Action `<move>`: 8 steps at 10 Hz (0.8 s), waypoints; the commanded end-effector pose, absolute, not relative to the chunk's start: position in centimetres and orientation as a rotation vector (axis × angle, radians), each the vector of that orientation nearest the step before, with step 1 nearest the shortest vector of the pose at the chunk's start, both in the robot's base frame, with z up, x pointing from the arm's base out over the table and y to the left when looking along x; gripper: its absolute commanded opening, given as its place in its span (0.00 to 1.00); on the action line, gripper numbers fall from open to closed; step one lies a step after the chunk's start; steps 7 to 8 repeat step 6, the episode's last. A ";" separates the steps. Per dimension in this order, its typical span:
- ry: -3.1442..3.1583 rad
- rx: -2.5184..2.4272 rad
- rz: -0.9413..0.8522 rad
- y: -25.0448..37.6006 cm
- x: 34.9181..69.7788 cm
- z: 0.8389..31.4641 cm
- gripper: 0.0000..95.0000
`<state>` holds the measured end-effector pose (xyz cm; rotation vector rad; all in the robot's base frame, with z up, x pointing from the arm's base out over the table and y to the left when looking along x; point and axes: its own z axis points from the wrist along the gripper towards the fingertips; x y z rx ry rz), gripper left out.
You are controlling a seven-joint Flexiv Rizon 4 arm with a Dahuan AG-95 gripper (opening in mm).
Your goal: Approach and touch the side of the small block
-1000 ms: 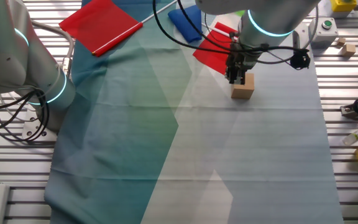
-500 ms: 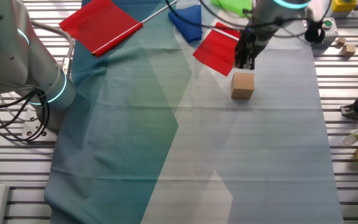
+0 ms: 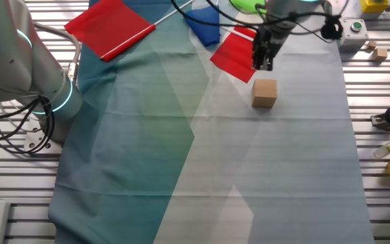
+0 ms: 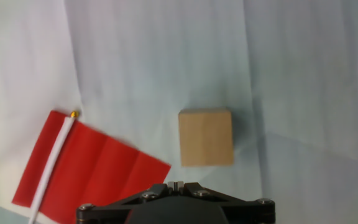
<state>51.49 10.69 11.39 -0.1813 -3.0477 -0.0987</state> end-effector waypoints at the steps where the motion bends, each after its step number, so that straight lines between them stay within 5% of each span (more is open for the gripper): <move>1: -3.056 -0.192 -0.115 11.1 51.0 11.6 0.00; 8: -3.057 -0.188 -0.135 11.9 50.0 11.9 0.00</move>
